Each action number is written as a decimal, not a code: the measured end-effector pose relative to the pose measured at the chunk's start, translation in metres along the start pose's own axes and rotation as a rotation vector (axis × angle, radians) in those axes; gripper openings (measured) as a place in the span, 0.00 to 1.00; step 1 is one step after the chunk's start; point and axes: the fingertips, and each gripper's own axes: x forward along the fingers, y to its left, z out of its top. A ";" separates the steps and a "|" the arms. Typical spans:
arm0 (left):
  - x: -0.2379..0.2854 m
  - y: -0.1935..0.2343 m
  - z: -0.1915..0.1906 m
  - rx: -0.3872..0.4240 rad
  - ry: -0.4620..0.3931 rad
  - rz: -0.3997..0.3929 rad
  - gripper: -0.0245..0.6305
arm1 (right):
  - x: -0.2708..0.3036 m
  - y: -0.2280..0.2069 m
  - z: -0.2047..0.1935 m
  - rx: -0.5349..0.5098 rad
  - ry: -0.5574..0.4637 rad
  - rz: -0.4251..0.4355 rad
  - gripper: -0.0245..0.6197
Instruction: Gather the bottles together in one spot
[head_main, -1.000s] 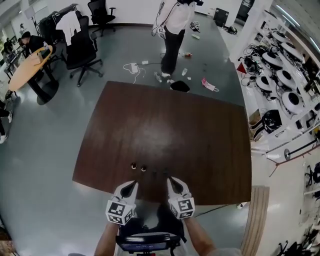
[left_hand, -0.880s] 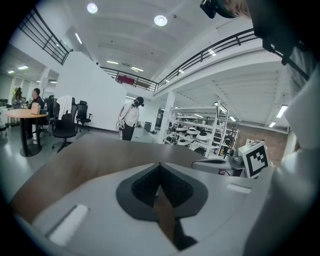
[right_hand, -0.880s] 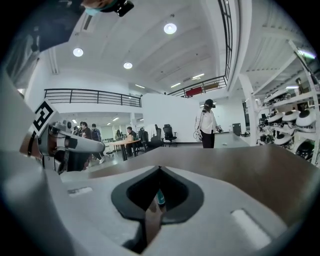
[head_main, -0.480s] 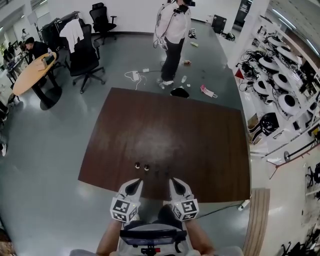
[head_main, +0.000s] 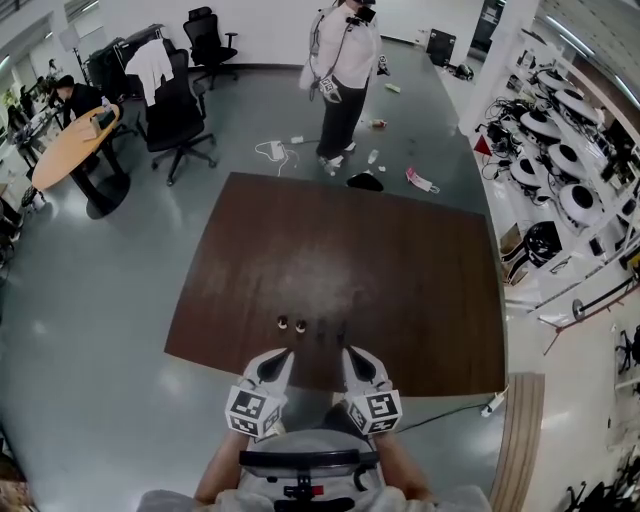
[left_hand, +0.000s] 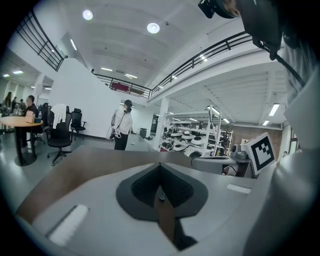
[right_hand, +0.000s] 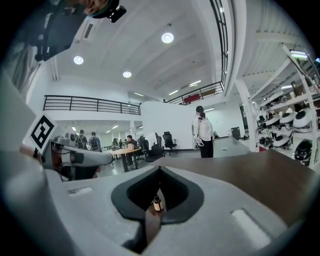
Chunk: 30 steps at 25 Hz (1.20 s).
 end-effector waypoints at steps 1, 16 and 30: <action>-0.002 0.002 -0.001 0.001 0.001 0.002 0.04 | 0.000 0.002 0.001 -0.002 -0.003 0.000 0.04; 0.002 0.012 -0.005 -0.002 0.013 0.007 0.04 | 0.008 -0.002 -0.001 -0.009 0.016 -0.003 0.04; 0.004 0.018 -0.006 -0.009 0.017 0.018 0.04 | 0.016 -0.004 -0.003 -0.003 0.028 0.001 0.04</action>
